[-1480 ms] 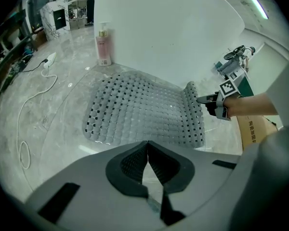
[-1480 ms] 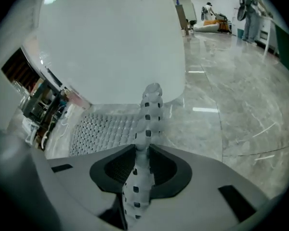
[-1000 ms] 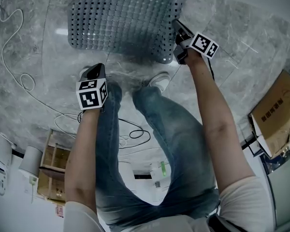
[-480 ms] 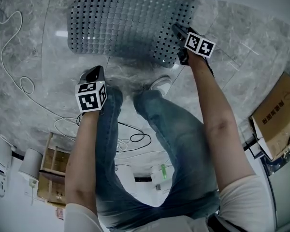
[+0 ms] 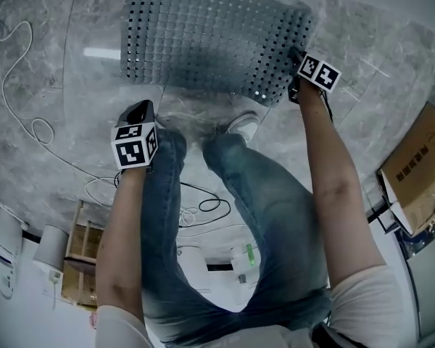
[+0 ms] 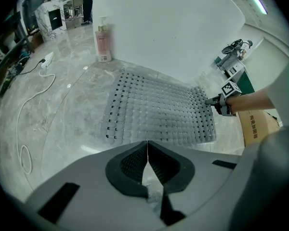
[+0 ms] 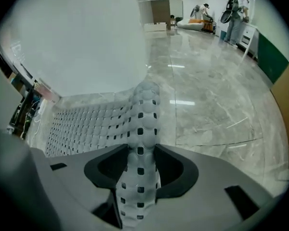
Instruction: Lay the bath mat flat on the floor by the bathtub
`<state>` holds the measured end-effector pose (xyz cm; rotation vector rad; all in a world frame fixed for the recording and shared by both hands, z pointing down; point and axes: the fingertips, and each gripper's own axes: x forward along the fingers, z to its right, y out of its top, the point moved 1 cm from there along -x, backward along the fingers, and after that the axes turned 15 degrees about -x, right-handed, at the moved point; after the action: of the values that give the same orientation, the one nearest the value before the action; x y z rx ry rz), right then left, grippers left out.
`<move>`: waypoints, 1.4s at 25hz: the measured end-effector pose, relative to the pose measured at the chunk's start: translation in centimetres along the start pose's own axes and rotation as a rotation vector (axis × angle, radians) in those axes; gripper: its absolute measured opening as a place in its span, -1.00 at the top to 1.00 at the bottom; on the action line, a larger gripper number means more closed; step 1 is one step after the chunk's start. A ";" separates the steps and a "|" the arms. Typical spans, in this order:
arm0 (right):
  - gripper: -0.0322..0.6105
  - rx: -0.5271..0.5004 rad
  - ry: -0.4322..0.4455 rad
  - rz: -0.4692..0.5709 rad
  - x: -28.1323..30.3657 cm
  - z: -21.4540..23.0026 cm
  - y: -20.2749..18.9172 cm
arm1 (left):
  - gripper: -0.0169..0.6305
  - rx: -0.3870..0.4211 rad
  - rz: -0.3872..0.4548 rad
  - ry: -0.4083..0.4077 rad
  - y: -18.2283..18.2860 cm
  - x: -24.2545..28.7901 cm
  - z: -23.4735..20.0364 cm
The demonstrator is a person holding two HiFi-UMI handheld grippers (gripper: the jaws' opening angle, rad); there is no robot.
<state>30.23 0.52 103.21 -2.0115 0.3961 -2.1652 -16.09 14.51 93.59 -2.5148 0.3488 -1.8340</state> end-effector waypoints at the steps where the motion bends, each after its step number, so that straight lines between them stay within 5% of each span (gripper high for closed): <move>1: 0.25 0.003 -0.003 -0.006 -0.3 0.5 -0.1 | 0.89 -0.001 0.002 0.000 0.4 0.0 -0.2; 3: 0.34 0.025 -0.005 -0.001 -0.8 1.0 -0.1 | 0.89 -0.009 0.003 0.006 1.1 0.1 -0.8; 8: 0.14 0.102 0.008 0.032 -3.3 0.2 -0.1 | 0.89 0.000 -0.004 0.024 2.7 -0.2 -1.6; 12: 0.12 0.189 0.059 0.045 -6.0 -3.2 -1.7 | 0.31 0.029 -0.015 0.045 4.4 0.8 -3.3; 16: 0.12 0.180 0.146 0.048 -8.3 -8.2 -3.4 | 0.18 0.041 0.013 0.100 6.5 3.7 -6.2; 25: 0.14 0.215 0.198 0.033 -9.4 -14.0 -5.5 | 0.09 0.149 0.018 0.112 10.2 11.0 -8.8; 35: 0.27 0.186 0.244 0.182 -10.7 -15.8 -1.6 | 0.06 0.195 0.050 0.124 12.4 15.9 -9.7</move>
<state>15.54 6.53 92.56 -1.5583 0.3764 -2.2458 -22.70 0.71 109.88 -2.2534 0.2196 -1.9076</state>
